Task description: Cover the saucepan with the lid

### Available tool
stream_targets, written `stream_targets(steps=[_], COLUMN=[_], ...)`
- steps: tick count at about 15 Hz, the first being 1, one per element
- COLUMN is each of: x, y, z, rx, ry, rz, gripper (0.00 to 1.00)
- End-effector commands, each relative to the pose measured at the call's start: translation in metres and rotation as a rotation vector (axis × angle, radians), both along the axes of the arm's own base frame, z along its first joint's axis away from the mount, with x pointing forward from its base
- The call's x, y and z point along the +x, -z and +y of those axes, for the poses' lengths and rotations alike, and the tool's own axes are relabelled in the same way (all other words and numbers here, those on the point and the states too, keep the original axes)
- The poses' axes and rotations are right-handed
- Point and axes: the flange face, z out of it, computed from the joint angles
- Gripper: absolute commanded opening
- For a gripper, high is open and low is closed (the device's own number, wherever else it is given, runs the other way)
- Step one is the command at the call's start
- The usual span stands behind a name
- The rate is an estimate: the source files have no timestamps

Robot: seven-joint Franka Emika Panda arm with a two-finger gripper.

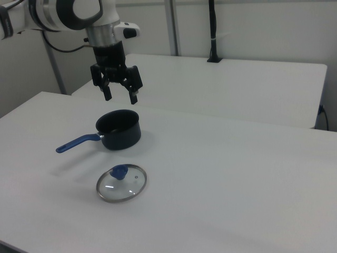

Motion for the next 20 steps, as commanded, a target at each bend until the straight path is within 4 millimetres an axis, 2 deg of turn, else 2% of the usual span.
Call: stream_targets(steps=[1, 17, 20], x=[-0.0047, -0.0043, 0.0009], y=[-0.0006, 0.0, 0.0073], z=[0.0024, 0.0031, 0.0035], rx=[-0.008, 0.004, 0.002], ry=[0.006, 0.004, 0.003], rz=[0.01, 0.017, 0.019], gripper=[1.0, 1.0, 1.0])
